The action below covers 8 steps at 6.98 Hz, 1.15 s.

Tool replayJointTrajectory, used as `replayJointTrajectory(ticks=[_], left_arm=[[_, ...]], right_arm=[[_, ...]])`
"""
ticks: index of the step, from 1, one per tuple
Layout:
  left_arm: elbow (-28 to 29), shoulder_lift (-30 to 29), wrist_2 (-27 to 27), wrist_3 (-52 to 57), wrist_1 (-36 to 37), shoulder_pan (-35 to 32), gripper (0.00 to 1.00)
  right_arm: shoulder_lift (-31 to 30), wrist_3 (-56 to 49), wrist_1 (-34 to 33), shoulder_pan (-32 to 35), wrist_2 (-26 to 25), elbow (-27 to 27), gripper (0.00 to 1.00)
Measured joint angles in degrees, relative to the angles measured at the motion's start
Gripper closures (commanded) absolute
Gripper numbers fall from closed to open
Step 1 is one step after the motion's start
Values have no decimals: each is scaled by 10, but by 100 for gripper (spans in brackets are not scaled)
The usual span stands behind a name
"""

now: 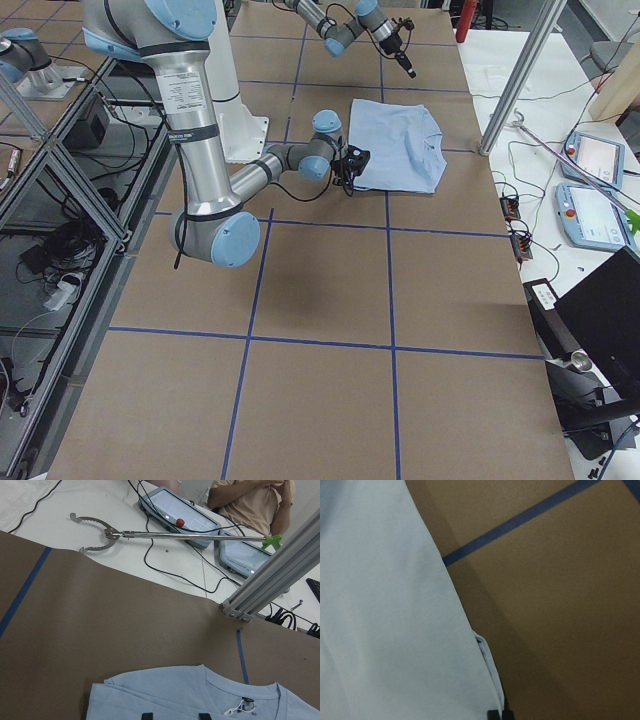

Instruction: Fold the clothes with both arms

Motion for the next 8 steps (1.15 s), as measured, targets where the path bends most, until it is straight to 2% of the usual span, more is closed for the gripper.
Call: replayJointTrajectory(ticks=[1,3,4,5,6,8], left_arm=[[-5,2,0,-2,0,0,58],[-10,9,-3,-2,-1,0,57],[-19,12,-4,-3,0,0,57],[-36,17,-4,-12,1,2,57],[-52,23,-18,-31,2,4,56],[-85,35,-62,-79,15,14,50]], right_arm=[[-56,5,-4,-3,19,75,100],[-195,64,-5,-36,91,241,100],[-236,87,-5,-61,125,289,100],[-255,98,-5,-86,158,309,68],[-263,103,-5,-117,182,316,1],[-263,106,-5,-171,175,304,0]])
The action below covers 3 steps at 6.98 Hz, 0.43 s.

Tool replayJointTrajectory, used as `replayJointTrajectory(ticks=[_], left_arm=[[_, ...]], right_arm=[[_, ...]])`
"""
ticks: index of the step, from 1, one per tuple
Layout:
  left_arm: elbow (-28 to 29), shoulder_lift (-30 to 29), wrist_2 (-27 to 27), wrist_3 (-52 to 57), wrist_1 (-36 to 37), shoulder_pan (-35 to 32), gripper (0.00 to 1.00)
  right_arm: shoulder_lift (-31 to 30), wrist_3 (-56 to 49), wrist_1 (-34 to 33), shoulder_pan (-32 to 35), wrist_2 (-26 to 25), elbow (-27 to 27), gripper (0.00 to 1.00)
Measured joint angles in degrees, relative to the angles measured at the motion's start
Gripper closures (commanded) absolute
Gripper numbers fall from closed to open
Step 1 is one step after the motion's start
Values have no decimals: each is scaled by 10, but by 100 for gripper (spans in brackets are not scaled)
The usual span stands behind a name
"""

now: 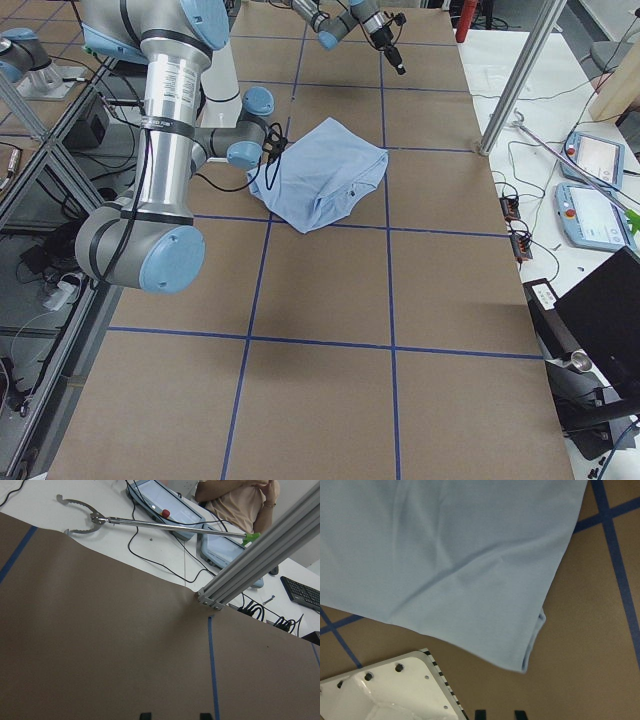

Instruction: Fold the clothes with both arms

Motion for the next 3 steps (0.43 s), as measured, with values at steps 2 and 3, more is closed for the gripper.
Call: replayJointTrajectory(ticks=[2,3], left_arm=[[-43,44,3,-56,12,52,45],[-56,66,35,-94,14,104,43]], right_arm=[[15,-3,3,32,-32,-25,0],[36,-6,4,64,-44,-48,0]])
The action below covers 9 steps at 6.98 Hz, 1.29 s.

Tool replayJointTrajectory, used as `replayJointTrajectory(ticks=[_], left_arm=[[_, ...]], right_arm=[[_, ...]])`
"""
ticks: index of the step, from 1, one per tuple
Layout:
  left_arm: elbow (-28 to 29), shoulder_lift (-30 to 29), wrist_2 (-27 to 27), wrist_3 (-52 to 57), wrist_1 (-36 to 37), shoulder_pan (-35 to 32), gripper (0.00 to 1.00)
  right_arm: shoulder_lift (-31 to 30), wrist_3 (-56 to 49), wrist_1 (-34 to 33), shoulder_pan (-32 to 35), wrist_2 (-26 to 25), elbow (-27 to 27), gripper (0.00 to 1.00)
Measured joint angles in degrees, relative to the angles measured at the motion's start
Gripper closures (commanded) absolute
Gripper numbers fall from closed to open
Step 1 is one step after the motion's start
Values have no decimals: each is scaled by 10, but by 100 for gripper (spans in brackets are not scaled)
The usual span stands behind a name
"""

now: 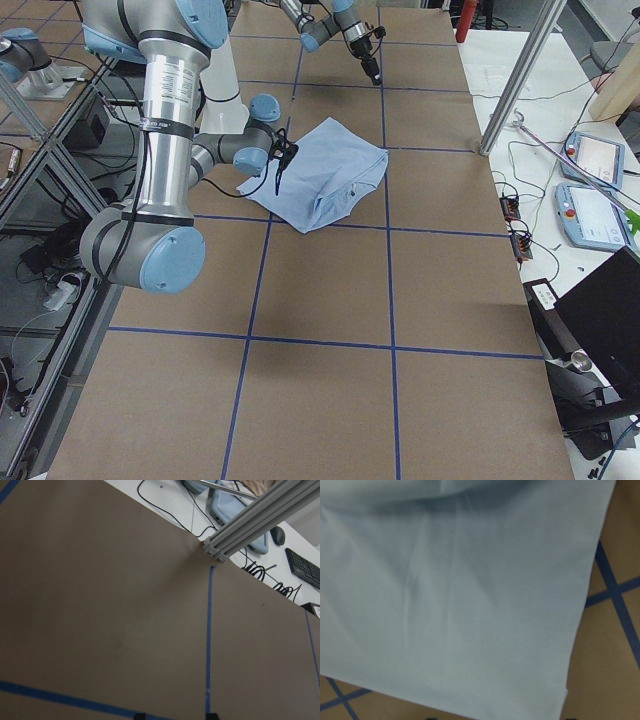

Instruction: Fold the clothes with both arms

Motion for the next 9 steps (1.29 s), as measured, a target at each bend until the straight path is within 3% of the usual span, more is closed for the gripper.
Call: replayJointTrajectory(ticks=[2,4,9], left_arm=[[-8,0,60,-66,42,92,43],[-12,-26,73,-89,127,121,44],[-35,-37,24,-94,222,134,47]], right_arm=[[61,-9,1,70,-21,-55,0],[88,-27,2,92,-27,-94,0],[110,-28,2,95,-51,-125,0]])
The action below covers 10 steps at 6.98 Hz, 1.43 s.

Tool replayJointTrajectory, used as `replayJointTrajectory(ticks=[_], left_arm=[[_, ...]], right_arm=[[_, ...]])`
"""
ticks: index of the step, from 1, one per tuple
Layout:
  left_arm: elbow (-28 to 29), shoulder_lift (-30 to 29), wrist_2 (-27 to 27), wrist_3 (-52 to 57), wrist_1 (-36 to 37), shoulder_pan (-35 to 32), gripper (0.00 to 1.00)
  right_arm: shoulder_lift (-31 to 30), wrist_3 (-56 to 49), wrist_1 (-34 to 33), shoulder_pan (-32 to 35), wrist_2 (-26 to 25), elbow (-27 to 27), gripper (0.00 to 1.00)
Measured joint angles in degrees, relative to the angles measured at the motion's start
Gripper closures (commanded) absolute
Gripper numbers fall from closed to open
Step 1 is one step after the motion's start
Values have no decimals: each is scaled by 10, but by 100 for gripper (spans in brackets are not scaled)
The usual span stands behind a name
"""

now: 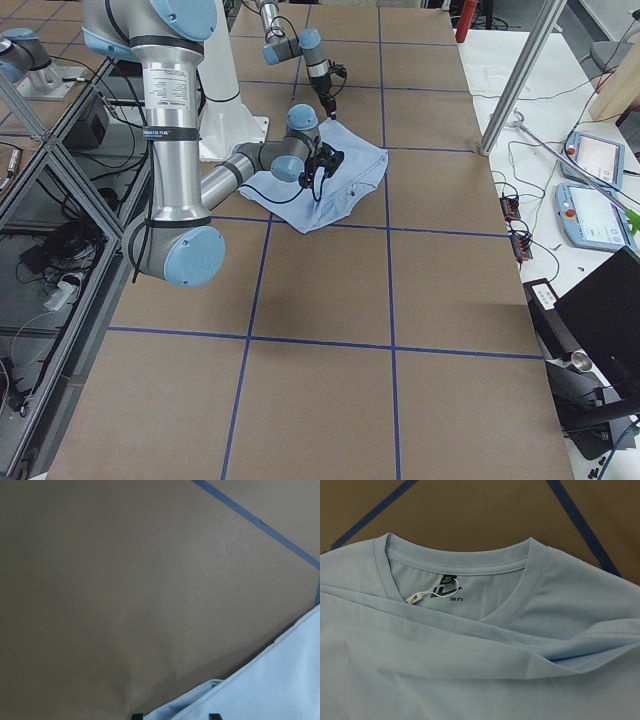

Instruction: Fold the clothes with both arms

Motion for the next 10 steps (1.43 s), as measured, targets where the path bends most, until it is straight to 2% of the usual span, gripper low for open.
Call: replayJointTrajectory(ticks=[4,5,6,7,10], left_arm=[[-2,0,-12,1,28,13,47],[3,-2,-12,5,28,14,50],[8,-4,-11,7,27,15,86],[15,-7,-10,7,27,15,100],[17,-13,-11,12,27,11,100]], right_arm=[[0,3,0,0,-11,-9,0],[0,3,0,-1,-17,-12,0],[0,3,0,-2,-22,-15,0],[0,3,0,-2,-25,-17,0],[0,3,0,-2,-26,-17,0]])
